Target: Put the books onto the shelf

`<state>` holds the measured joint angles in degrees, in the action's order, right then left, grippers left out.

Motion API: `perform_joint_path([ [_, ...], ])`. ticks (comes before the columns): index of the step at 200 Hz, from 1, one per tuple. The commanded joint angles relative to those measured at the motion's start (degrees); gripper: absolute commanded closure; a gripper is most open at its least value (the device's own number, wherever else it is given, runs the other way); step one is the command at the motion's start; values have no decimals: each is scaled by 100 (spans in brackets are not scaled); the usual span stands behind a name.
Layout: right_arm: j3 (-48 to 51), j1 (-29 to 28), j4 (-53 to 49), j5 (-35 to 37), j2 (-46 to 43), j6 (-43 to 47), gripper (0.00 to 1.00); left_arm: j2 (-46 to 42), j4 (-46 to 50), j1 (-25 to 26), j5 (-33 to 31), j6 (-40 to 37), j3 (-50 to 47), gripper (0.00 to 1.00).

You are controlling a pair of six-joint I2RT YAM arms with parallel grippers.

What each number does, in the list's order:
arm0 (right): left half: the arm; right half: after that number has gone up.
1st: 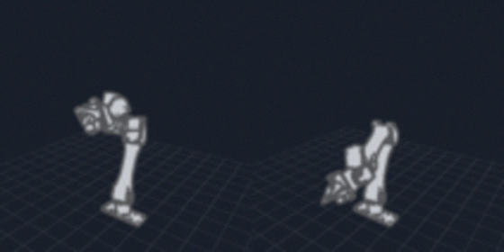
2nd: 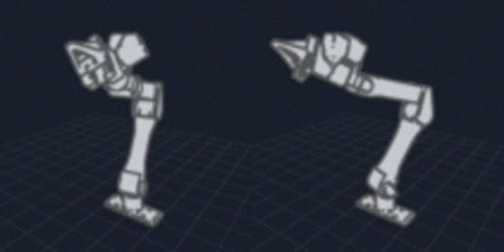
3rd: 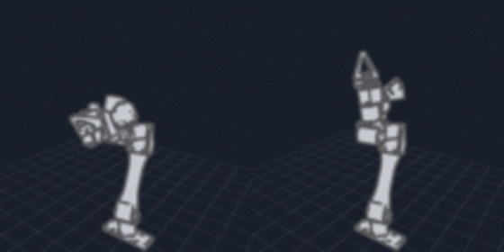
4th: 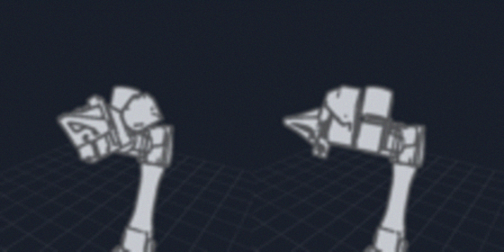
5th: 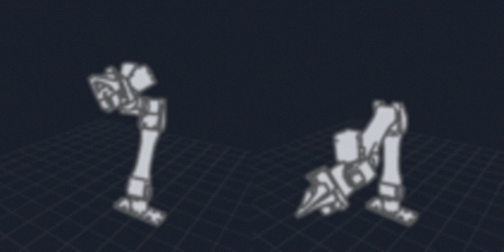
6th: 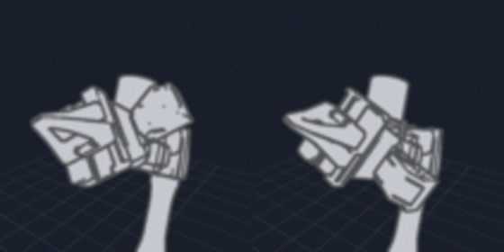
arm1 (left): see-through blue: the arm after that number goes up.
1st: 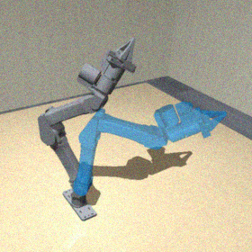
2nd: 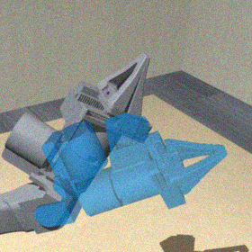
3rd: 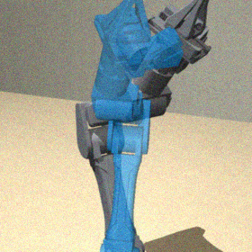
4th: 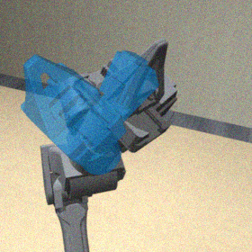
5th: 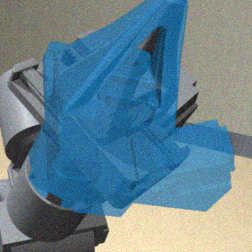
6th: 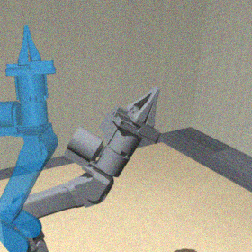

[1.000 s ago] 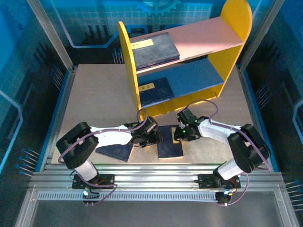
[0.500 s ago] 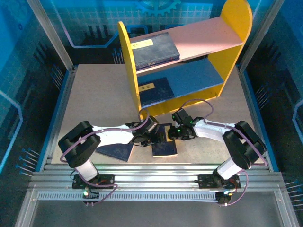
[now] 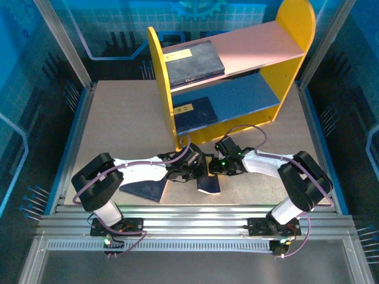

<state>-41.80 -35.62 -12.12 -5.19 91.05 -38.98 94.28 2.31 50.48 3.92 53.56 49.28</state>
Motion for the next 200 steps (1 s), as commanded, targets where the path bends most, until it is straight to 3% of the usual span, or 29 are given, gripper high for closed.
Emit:
perform_joint_path([
  [1,340,-429,405,-711,631,99,65,-255,-227,50,59,-236,243,80],
  [53,316,-157,205,-718,-150,421,56,-684,793,33,-425,-832,437,97],
  [102,348,11,259,-702,-824,479,51,-1953,1519,-190,-447,-980,8,100],
  [155,321,131,487,-896,-1034,457,50,-3767,2812,-196,-1477,-434,-421,100],
  [200,448,124,896,-1376,-1304,180,47,-5019,2938,-183,-2513,407,-773,100],
])
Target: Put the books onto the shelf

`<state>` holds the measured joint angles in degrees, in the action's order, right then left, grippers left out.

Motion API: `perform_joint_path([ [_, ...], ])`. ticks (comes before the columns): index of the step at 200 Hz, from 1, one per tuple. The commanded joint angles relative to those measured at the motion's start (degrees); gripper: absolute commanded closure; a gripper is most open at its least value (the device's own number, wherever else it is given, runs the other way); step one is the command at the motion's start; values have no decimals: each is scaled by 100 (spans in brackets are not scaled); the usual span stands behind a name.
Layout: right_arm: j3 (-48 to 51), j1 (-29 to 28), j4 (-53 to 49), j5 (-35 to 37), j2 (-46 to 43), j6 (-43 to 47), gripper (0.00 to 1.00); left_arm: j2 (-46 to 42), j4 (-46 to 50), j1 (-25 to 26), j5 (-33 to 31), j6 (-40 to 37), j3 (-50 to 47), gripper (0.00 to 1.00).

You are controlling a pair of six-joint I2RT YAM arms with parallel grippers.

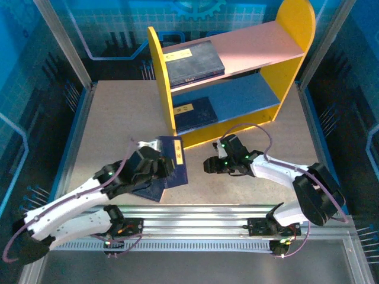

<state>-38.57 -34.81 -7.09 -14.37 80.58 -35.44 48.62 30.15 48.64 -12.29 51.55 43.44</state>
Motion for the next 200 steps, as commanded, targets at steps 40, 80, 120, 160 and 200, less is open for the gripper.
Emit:
perform_joint_path([
  [40,525,-160,1268,-1090,-706,-919,40,-920,-1155,3,-1906,840,-768,100],
  [80,685,-575,2304,-1298,-945,-1726,29,-1039,-2265,31,-2779,1015,-1239,100],
  [120,627,-1007,3281,-1126,-888,-2265,16,-1016,-3021,251,-3241,958,-1463,100],
  [160,586,-1348,4319,-935,-454,-2757,11,-812,-3644,343,-3151,905,-1586,100],
  [200,449,-1469,5228,-979,179,-3204,12,-537,-4522,413,-2796,727,-1762,100],
])
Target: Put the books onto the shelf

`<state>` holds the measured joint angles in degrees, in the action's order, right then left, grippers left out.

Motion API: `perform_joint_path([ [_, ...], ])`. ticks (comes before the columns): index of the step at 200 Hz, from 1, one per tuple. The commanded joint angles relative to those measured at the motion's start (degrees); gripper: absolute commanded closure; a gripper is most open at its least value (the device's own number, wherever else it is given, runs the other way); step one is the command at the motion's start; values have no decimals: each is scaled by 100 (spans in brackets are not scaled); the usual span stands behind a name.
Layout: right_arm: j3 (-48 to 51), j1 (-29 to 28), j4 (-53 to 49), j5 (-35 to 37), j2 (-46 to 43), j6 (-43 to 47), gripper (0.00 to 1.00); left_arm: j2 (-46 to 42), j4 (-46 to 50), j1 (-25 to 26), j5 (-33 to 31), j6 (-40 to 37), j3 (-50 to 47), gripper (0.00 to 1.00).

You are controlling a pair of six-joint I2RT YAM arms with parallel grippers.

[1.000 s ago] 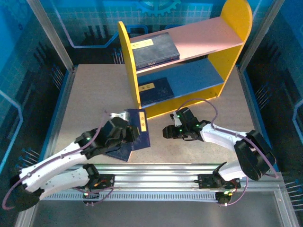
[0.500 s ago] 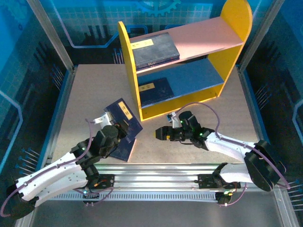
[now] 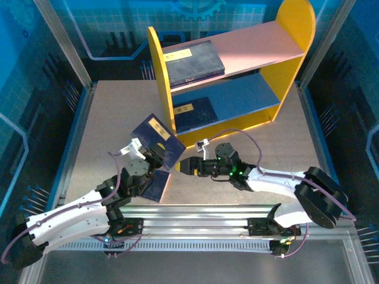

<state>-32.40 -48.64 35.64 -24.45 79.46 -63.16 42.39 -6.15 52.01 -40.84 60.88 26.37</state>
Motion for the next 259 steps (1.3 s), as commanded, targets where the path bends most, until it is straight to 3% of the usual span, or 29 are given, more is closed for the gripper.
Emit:
perform_joint_path([
  [1,-169,-85,976,28,303,-438,11,86,-898,79,58,-203,-59,100],
  [38,-291,-95,1385,-38,643,-631,14,142,-1003,144,46,-101,-136,100],
  [60,-339,-95,1498,-63,750,-715,20,186,-1115,171,58,-67,-194,100],
  [83,-421,-95,1540,-121,846,-764,33,267,-1125,186,72,-74,-169,100],
  [101,-489,-88,1543,-179,921,-786,53,320,-1155,196,76,-60,-163,100],
  [140,-531,-80,1854,-315,1078,-847,68,382,-1153,213,93,-48,-166,100],
  [191,-472,109,1645,-631,923,-280,77,304,-672,213,70,-28,-115,57],
  [212,-469,321,1302,-1020,711,141,79,228,-181,214,67,-41,-5,46],
  [232,-820,462,111,-1648,551,878,81,149,668,207,135,-166,331,41],
  [259,-1256,486,-2163,-1536,122,2360,82,-67,1813,27,506,-679,827,29],
])
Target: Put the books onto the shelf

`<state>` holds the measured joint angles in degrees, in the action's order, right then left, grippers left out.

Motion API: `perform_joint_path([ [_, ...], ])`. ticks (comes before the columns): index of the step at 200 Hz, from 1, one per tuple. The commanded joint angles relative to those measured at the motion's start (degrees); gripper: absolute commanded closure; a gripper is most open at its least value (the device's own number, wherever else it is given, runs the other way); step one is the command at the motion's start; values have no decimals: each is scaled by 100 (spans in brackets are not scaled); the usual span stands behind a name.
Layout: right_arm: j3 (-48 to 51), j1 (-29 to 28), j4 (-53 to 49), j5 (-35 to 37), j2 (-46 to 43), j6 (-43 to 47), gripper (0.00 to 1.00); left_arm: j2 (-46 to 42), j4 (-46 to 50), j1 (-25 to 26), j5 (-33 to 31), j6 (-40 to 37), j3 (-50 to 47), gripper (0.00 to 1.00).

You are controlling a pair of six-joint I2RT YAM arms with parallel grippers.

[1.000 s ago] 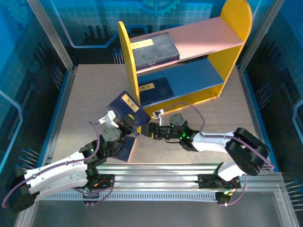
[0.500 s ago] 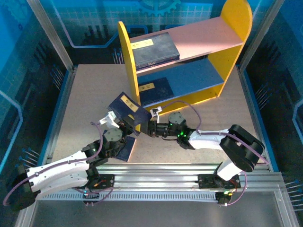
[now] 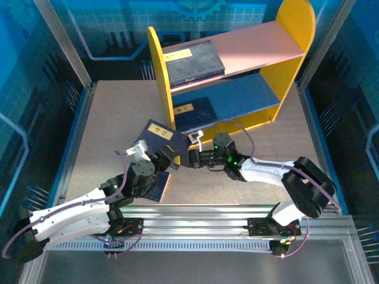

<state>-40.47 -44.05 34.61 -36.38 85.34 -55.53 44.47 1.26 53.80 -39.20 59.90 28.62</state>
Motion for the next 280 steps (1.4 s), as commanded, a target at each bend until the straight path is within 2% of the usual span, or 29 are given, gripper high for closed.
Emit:
perform_joint_path([
  [1,-464,32,-2137,-339,-483,1637,82,-278,1119,-178,382,-600,628,29],
  [12,-548,80,-2654,-317,-647,1995,83,-307,1605,-525,1038,-819,882,27],
  [27,-532,249,-2878,-418,-814,2159,83,-260,2220,-1165,1976,-1048,1203,27],
  [42,-508,459,-3067,-566,-941,2252,84,-184,2691,-1626,2580,-1294,1458,27],
  [73,-461,732,-3594,-616,-1285,2518,84,-35,3054,-1999,3203,-1768,1799,25],
  [105,-380,887,-4264,-631,-1732,2813,84,201,2951,-2436,4362,-2149,1975,24],
  [131,-323,974,-4655,-655,-2099,2933,84,321,2994,-2466,4583,-2321,2101,23],
  [160,-229,1107,-4642,-845,-2341,2851,84,405,2965,-2497,4828,-2473,2121,22],
  [200,-67,1446,-4108,-1496,-2390,2464,84,415,2874,-2572,5039,-2553,1987,22],
  [239,78,1762,-3527,-2078,-2316,2010,84,331,2407,-2645,5660,-2597,1717,22],
  [280,272,1952,-2795,-2486,-2274,1502,84,344,2468,-2682,5709,-2629,1700,22],
])
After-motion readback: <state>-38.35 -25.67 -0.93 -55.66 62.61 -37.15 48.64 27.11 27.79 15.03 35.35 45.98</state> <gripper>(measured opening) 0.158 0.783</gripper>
